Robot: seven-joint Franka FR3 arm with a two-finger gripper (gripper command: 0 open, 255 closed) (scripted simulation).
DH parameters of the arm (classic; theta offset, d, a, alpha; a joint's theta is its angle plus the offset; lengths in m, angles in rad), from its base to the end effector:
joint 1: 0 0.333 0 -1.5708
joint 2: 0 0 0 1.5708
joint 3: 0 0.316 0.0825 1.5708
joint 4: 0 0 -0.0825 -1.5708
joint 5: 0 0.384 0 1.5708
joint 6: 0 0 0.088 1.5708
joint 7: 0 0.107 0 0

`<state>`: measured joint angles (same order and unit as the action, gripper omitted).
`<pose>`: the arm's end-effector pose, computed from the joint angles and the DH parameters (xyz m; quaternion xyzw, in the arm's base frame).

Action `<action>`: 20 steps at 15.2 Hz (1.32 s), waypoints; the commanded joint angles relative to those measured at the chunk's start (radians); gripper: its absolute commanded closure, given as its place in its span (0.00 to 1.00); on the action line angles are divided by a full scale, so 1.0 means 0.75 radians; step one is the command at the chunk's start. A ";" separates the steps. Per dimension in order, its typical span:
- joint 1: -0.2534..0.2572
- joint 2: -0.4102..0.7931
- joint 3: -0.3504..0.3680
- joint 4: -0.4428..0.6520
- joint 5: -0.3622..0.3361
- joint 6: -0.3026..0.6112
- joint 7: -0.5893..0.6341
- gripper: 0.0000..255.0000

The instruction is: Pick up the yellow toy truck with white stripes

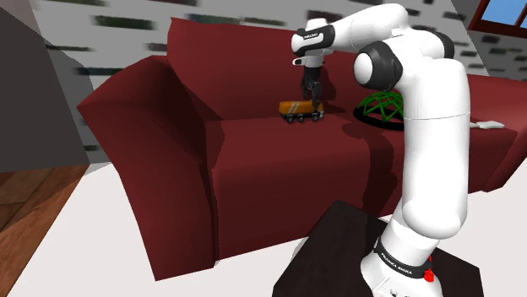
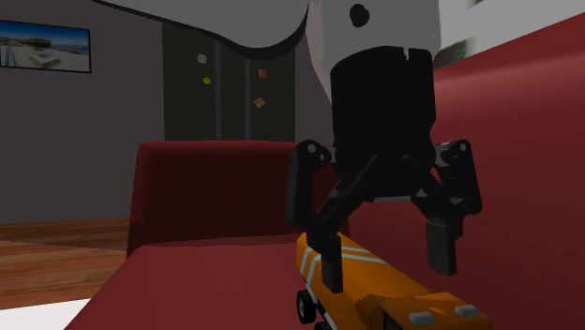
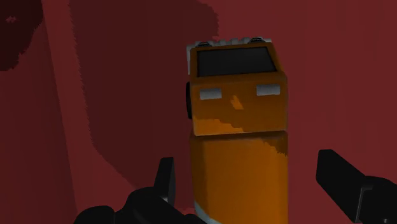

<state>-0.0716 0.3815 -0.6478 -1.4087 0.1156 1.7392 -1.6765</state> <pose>0.5437 -0.3731 0.5221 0.8816 0.4685 -0.0476 0.0319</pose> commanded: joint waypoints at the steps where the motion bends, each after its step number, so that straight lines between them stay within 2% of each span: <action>1: 0.000 0.004 0.002 -0.027 0.002 0.031 -0.008 0.00; 5: 0.009 0.005 0.006 -0.109 0.004 0.112 -0.005 0.00; 7: 0.010 0.005 0.006 -0.109 0.004 0.112 -0.005 0.00; 8: 0.010 0.006 0.006 -0.108 0.004 0.112 -0.003 1.00; 17: 0.010 0.005 0.006 -0.109 0.004 0.112 -0.005 1.00; 20: 0.004 0.003 0.003 -0.057 0.002 0.060 -0.006 1.00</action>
<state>-0.0662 0.3846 -0.6444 -1.4646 0.1174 1.7967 -1.6796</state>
